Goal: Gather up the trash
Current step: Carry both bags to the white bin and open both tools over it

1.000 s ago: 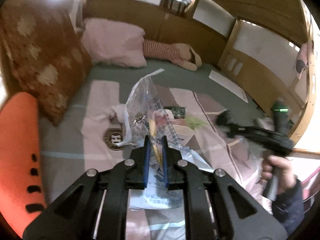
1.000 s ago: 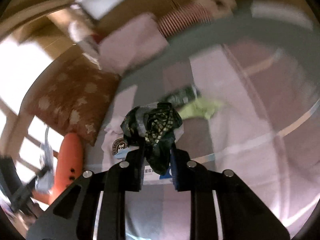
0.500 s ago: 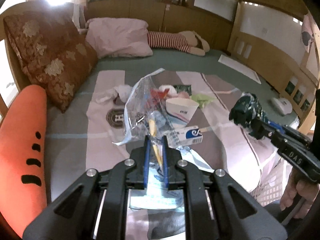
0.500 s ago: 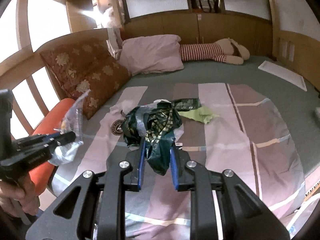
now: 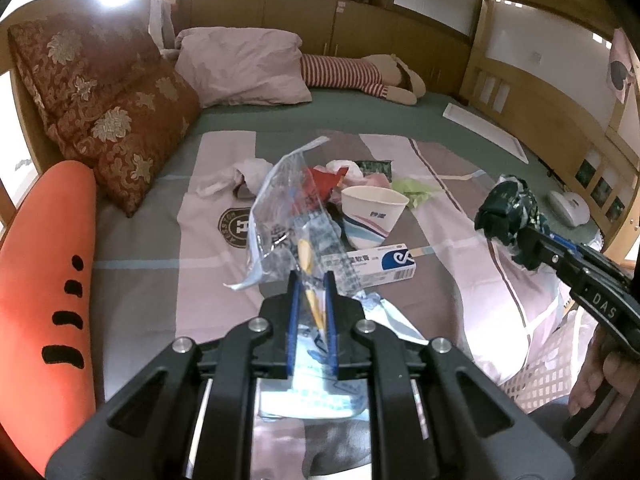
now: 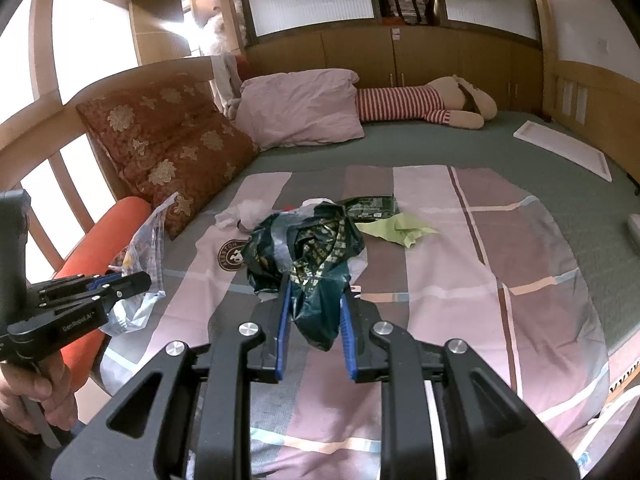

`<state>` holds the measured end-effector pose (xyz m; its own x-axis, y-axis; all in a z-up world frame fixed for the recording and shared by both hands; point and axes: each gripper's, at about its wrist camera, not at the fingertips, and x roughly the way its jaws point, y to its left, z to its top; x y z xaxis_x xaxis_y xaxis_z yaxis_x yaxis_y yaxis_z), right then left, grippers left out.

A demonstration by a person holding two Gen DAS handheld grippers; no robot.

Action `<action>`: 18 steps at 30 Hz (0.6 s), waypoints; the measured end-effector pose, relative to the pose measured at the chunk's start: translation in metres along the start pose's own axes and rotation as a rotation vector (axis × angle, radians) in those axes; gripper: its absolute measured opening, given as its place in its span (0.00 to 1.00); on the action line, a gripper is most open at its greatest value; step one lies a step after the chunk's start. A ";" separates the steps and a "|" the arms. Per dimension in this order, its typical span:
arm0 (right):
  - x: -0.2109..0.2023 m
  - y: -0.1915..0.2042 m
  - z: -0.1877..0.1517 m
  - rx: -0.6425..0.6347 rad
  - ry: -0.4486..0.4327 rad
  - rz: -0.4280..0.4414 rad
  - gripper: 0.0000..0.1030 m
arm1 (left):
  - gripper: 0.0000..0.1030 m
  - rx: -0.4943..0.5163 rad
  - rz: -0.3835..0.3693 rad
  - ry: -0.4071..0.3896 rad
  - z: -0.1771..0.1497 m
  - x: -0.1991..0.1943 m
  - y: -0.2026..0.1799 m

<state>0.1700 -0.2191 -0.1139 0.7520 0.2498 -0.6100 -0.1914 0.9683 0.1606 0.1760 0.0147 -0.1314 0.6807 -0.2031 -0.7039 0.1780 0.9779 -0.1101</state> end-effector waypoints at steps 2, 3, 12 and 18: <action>0.000 0.000 0.000 -0.002 0.003 0.001 0.22 | 0.12 -0.003 0.000 0.001 0.000 0.000 0.000; 0.001 0.000 0.000 -0.002 0.005 0.002 0.22 | 0.12 -0.003 0.000 0.001 0.000 0.000 0.000; 0.001 0.000 0.000 -0.003 0.007 0.003 0.22 | 0.12 0.004 0.000 0.004 -0.001 0.001 -0.001; 0.000 0.000 0.000 0.005 -0.004 -0.002 0.22 | 0.12 0.012 -0.008 0.009 -0.002 0.003 -0.005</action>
<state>0.1700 -0.2192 -0.1136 0.7551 0.2481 -0.6068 -0.1866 0.9687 0.1638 0.1755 0.0098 -0.1343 0.6727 -0.2104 -0.7093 0.1920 0.9755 -0.1073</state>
